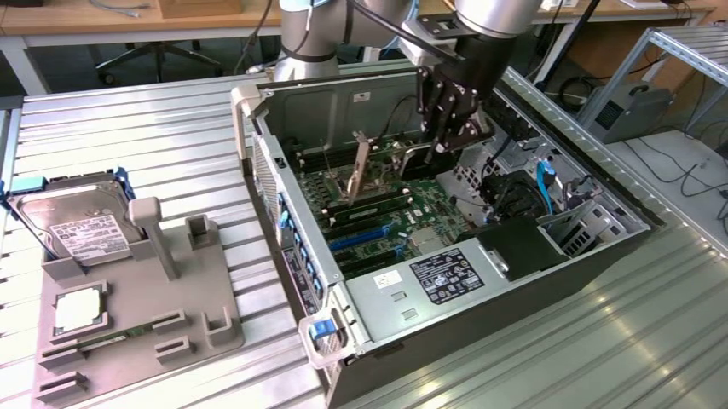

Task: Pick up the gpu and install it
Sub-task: 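Insert the gpu into the slot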

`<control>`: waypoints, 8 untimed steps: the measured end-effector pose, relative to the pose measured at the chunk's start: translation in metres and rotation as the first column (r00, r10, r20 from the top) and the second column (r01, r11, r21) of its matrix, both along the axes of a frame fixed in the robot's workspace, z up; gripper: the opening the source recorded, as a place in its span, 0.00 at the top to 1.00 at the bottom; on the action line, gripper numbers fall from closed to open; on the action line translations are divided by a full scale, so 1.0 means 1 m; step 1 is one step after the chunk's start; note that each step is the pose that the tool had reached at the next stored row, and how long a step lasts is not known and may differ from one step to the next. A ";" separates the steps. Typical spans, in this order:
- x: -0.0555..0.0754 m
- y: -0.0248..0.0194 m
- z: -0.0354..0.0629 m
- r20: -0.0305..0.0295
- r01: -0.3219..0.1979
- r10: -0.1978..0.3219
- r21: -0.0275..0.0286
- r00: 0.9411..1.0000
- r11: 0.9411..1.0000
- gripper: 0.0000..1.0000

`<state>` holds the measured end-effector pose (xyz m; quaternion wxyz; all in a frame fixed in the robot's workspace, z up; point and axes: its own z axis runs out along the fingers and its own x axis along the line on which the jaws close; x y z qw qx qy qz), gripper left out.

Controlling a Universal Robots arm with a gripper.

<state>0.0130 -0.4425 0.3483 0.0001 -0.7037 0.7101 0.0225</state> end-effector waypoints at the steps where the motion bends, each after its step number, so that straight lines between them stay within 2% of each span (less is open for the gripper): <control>1: -0.001 0.0000 -0.0017 0.000 0.000 0.000 0.000 1.000 1.000 0.73; 5: -0.003 0.0000 -0.0085 0.001 0.000 0.000 0.000 1.000 1.000 0.73; 8: -0.004 0.0000 -0.0097 0.001 0.000 0.000 0.000 1.000 1.000 0.73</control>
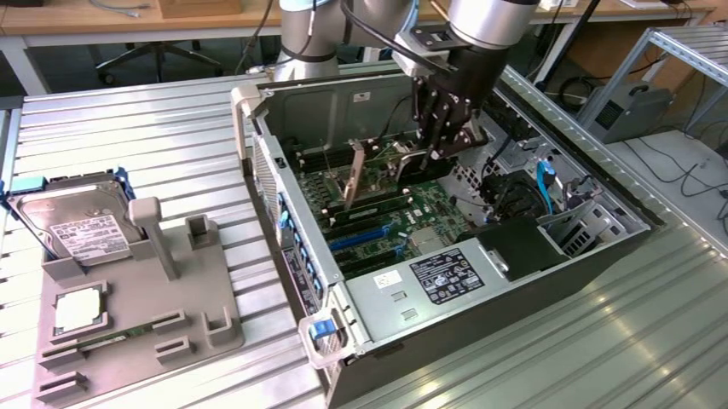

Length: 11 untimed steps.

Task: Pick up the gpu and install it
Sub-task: 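Insert the gpu into the slot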

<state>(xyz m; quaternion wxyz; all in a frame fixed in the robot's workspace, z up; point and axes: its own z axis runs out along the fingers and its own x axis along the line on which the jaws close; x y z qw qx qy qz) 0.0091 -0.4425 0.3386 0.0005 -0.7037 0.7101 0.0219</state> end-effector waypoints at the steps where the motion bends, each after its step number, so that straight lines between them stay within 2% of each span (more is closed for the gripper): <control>1: -0.001 0.0000 -0.0001 0.000 0.000 0.000 0.000 1.000 1.000 0.73; 2: -0.003 0.0000 -0.0012 0.004 0.000 0.000 0.003 1.000 1.000 0.73; 4: -0.006 -0.0003 -0.0035 0.009 -0.001 0.001 0.003 1.000 1.000 0.73; 11: -0.014 -0.0033 -0.0168 0.019 -0.001 0.001 0.003 1.000 1.000 0.73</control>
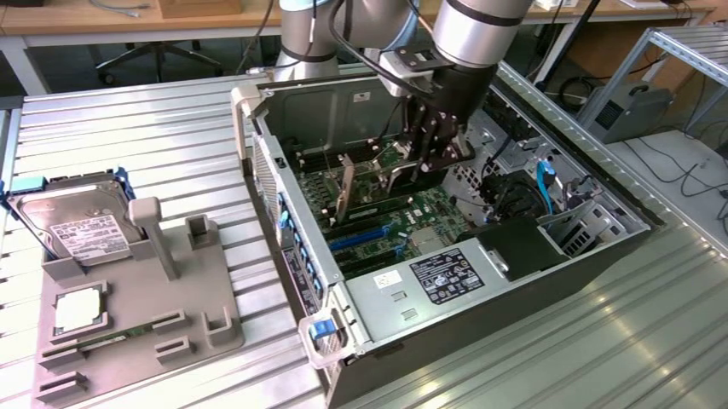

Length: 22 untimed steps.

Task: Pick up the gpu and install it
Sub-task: 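Insert the gpu into the slot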

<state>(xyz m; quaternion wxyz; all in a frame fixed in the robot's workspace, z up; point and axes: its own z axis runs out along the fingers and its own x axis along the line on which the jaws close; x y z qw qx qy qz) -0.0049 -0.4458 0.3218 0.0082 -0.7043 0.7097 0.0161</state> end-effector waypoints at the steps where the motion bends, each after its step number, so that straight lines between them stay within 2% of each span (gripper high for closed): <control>1: -0.001 -0.0009 -0.0012 0.001 0.000 0.000 0.000 1.000 1.000 0.73; 8: -0.005 -0.0066 -0.0075 0.007 0.000 0.000 0.000 1.000 1.000 0.73; 15: -0.014 -0.0077 -0.0080 0.007 0.000 0.000 0.000 1.000 1.000 0.73; 19: -0.017 -0.0114 -0.0083 0.007 0.000 0.000 0.000 1.000 1.000 0.73; 22: -0.018 -0.0116 -0.0083 0.008 0.000 0.000 0.000 1.000 1.000 0.73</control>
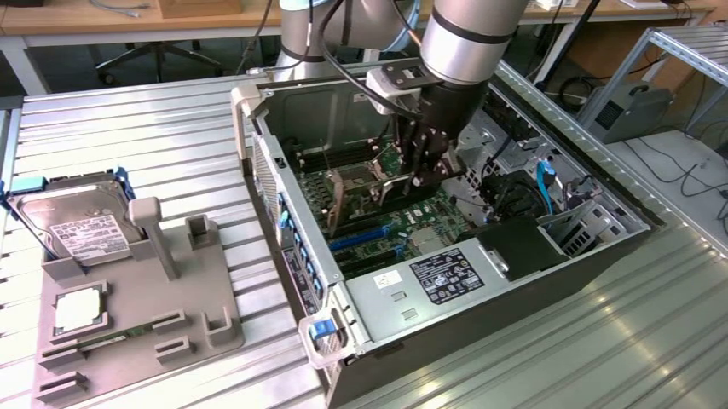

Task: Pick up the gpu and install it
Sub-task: 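Insert the gpu into the slot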

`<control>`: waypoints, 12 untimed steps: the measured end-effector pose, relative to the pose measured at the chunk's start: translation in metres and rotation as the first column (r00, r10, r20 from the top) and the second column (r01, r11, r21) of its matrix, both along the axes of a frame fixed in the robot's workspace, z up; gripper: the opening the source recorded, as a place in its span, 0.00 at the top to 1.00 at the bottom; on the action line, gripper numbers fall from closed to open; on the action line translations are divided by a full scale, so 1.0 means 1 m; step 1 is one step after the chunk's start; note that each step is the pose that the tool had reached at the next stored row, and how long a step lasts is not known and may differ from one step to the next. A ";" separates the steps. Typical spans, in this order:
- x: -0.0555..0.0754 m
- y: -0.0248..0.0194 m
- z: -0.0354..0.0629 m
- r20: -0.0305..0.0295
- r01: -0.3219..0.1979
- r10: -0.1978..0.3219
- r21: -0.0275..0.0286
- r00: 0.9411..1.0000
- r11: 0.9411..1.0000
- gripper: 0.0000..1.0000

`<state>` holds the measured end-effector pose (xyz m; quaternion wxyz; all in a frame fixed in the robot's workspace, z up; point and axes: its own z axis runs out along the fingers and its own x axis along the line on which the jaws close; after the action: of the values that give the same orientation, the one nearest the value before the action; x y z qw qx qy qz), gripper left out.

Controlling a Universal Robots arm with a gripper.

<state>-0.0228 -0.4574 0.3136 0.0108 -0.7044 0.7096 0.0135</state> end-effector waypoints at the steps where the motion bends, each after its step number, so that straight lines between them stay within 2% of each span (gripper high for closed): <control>1: 0.000 0.0000 0.0000 0.000 0.000 0.000 0.000 1.000 1.000 0.73; 8: -0.005 0.0000 -0.0001 0.000 0.000 0.000 0.000 1.000 1.000 0.73; 12: -0.006 -0.0017 -0.0004 0.000 0.000 0.000 0.000 1.000 1.000 0.73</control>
<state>-0.0284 -0.4591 0.3131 0.0110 -0.7044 0.7096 0.0135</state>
